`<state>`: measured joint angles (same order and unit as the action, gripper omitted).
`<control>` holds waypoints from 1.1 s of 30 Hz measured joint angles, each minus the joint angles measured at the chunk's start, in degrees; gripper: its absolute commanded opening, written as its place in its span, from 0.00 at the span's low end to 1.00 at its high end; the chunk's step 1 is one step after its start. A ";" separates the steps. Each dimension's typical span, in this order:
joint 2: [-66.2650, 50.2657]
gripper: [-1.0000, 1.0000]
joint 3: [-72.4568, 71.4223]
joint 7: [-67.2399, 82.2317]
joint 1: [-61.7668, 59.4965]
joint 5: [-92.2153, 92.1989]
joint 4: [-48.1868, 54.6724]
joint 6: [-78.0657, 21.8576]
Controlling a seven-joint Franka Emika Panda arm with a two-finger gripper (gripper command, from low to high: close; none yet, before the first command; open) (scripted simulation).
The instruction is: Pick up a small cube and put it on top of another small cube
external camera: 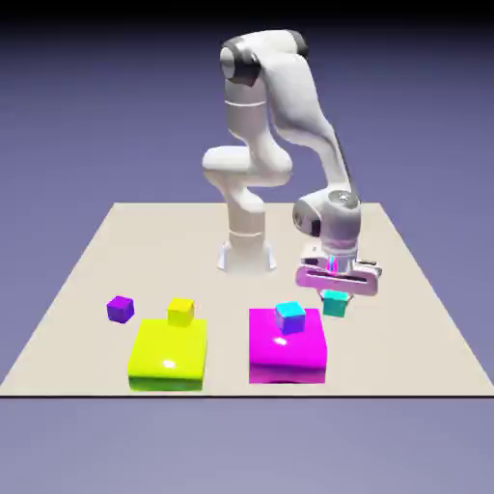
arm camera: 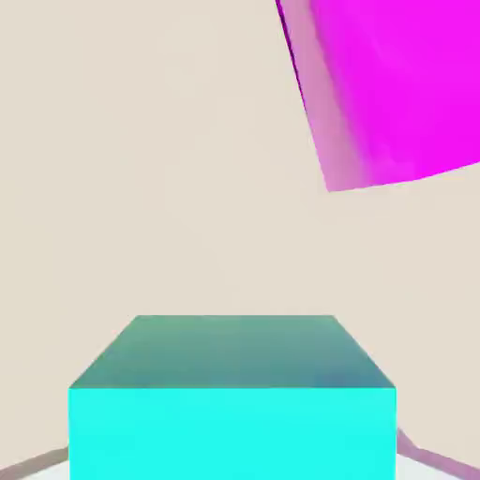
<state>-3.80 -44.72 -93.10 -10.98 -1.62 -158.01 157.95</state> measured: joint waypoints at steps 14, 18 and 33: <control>9.07 0.00 23.80 -2.35 -5.94 -1.18 12.79 -20.21; 8.27 0.00 29.57 -5.02 -14.35 -2.27 12.11 -18.59; 4.24 0.00 46.55 -14.06 -46.86 -5.94 7.96 -10.09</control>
<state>0.44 1.84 -107.16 -57.85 -7.56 -150.05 147.86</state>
